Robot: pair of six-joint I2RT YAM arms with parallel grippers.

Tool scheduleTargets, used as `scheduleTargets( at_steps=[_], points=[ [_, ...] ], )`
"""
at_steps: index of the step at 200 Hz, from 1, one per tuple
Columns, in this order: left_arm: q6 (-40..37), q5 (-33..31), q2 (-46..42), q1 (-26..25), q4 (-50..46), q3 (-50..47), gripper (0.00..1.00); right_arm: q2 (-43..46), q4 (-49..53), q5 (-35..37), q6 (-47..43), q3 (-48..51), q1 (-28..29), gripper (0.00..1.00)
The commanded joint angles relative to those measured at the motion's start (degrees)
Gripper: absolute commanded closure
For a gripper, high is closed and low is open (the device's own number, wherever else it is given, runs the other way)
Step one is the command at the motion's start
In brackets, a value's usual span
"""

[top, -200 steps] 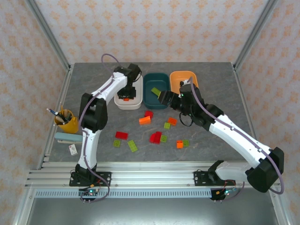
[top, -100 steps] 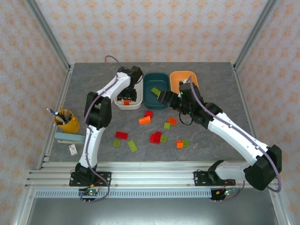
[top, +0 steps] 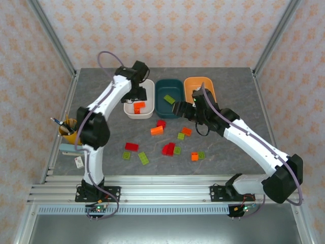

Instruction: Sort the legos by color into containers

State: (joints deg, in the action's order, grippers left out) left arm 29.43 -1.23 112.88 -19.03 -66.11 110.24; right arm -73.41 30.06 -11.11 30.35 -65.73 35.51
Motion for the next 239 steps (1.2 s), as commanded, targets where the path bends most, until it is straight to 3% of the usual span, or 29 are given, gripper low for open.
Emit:
scheduleTargets(
  at_steps=[1, 20, 51, 85, 125, 193, 239],
  points=[
    [6.00, 2.08, -14.00, -0.71, 7.27, -9.57, 0.25, -1.84, 7.96, 4.64, -0.77, -2.59, 0.97, 0.22],
    [8.51, 3.28, -24.05, -2.71, 13.12, -21.31, 0.24, -5.33, 10.79, 6.98, 1.17, -4.36, 3.13, 0.24],
    [13.00, 1.25, -37.00, -7.55, 17.40, -37.90, 0.24, -12.20, 6.68, 7.42, 2.24, -5.04, 7.14, 0.27],
    [17.80, 0.39, -46.25, -10.48, 19.73, -49.92, 0.24, -22.68, 4.58, 7.33, 3.33, -10.18, 7.99, 0.21],
    [17.26, -3.02, -54.39, -11.32, 20.58, -54.58, 0.24, -30.81, -0.34, 8.81, 7.75, -13.58, 8.07, 0.19],
    [17.33, -3.37, -63.06, -11.31, 19.81, -57.48, 0.17, -42.72, 3.29, 10.95, 11.93, -23.39, 9.76, 0.18],
    [17.50, -3.16, -64.82, -11.34, 17.73, -56.94, 0.17, -47.15, 5.44, 11.70, 14.32, -26.18, 9.84, 0.25]
  ],
)
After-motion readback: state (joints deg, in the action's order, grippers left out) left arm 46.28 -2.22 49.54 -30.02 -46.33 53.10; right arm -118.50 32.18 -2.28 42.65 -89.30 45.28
